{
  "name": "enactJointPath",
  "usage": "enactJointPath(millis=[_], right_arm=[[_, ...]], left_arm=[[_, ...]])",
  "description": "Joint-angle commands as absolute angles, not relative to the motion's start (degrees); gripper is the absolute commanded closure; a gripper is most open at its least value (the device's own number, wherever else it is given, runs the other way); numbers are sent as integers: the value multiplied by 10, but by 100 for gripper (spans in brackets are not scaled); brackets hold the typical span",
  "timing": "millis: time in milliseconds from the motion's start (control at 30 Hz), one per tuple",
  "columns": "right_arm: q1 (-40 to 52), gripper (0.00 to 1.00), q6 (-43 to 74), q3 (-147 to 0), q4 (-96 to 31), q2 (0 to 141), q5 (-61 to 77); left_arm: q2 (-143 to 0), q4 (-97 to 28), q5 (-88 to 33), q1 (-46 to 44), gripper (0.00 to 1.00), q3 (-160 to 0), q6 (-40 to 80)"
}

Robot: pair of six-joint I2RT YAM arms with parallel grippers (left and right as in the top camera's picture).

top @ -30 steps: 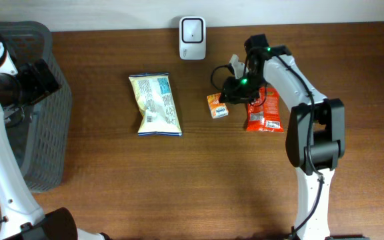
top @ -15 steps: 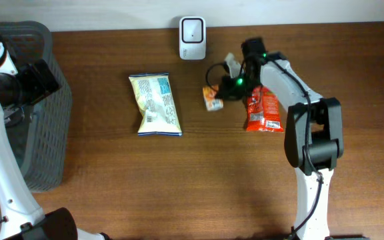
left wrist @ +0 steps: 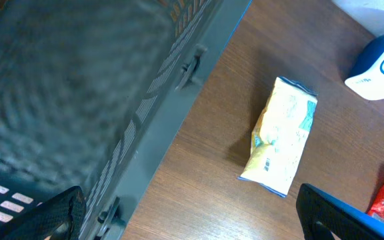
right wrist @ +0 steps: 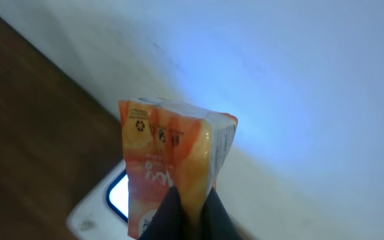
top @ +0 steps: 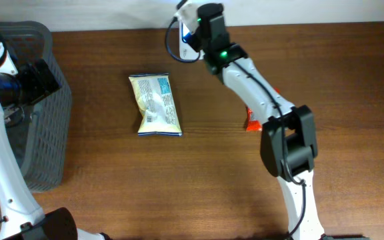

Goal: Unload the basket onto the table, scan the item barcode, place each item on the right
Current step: 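Carry the orange pack rightward and set it beside the green pack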

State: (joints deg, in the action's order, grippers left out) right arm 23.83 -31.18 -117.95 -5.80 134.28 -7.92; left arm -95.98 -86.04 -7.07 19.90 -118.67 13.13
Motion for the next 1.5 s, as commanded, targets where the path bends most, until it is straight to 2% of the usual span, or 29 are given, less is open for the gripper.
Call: enactJointPath(millis=[0,167,300,333,400,433,500,633,800,967,1133,1333,1400,1433,1467], right_arm=[[251,96,-432,-1184,-44,1374,-168],[250,96,-403,-1184,-35,1390,-193],[244,96,-268,-1186,15,1355,-330],[226,96,-188,-1186,-18,1319,-369],[201,96,-116,-1186,-79,1286,-362],[178,96,-44,-1186,-139,1264,-351],[96,96,127,-1186,-295,1218,-231],[-55,96,249,-1186,-448,1209,-144],[-231,96,252,-1182,-564,1226,-124],[-352,96,241,-1175,-578,1253,-122],[-395,96,122,-1148,-526,1290,20],[-398,95,123,-1143,-493,1325,9],[-403,94,122,-1142,-498,1335,-43],[-406,93,122,-1142,-502,1336,-68],[-411,87,122,-1142,-505,1336,-68]], left_arm=[[-958,-860,-77,201,1,-1184,137],[-958,-860,-77,201,1,-1184,137],[-958,-860,-77,201,1,-1184,136],[-958,-860,-77,201,1,-1184,137],[-958,-860,-77,201,1,-1184,137],[-958,-860,-77,201,1,-1184,137],[-958,-860,-77,201,1,-1184,137],[-958,-860,-77,201,1,-1184,137],[-958,-860,-77,201,1,-1184,137],[-958,-860,-77,201,1,-1184,137],[-958,-860,-77,201,1,-1184,137],[-958,-860,-77,201,1,-1184,137],[-958,-860,-77,201,1,-1184,137],[-958,-860,-77,201,1,-1184,137],[-958,-860,-77,201,1,-1184,137]])
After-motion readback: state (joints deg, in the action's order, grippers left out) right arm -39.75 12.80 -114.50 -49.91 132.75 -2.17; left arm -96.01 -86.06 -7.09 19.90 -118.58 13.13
